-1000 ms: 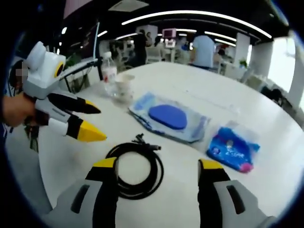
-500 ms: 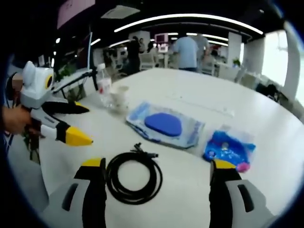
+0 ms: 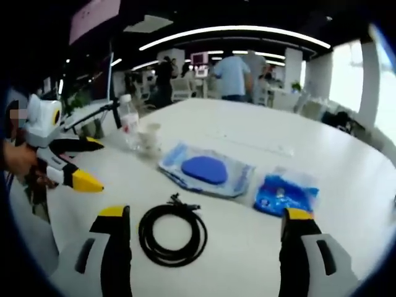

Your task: Arrange the tabletop items into an orderly group along one side of the table until the central work area is clear of visible clutter.

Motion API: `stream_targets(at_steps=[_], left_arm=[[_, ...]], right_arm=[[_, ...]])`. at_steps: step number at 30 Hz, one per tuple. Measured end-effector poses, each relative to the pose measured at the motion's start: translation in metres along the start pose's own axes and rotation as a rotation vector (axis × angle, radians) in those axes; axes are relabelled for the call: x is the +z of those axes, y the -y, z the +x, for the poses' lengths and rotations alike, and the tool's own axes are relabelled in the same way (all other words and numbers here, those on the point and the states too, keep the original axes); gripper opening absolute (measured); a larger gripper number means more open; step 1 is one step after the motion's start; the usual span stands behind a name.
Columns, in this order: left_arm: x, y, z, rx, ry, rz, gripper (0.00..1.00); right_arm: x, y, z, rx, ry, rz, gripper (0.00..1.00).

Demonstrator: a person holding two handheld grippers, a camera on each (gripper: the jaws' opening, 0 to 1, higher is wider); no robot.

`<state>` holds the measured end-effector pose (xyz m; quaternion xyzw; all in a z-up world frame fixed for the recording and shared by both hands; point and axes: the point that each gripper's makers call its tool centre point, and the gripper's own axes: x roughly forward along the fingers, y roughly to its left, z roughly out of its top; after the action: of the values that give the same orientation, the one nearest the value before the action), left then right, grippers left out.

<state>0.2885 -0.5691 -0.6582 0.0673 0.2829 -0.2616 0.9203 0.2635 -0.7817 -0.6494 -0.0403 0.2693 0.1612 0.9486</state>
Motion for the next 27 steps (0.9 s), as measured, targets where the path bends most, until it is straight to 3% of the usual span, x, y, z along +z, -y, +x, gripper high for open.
stream_targets(at_steps=[8,13,19,27], left_arm=[[-0.002,-0.011,-0.014,0.019,0.031,-0.011,0.96],[0.007,-0.012,-0.024,0.043,0.063,0.018,0.98],[0.007,-0.004,-0.039,0.059,0.057,0.051,0.99],[0.0,0.002,-0.052,0.08,0.127,0.001,1.0]], right_arm=[[0.01,-0.006,-0.011,0.014,0.041,-0.059,1.0],[0.011,-0.006,-0.021,0.033,0.053,-0.057,1.0],[0.006,-0.006,-0.038,0.045,0.065,-0.046,1.0],[-0.014,-0.002,-0.054,0.018,0.084,-0.002,1.0]])
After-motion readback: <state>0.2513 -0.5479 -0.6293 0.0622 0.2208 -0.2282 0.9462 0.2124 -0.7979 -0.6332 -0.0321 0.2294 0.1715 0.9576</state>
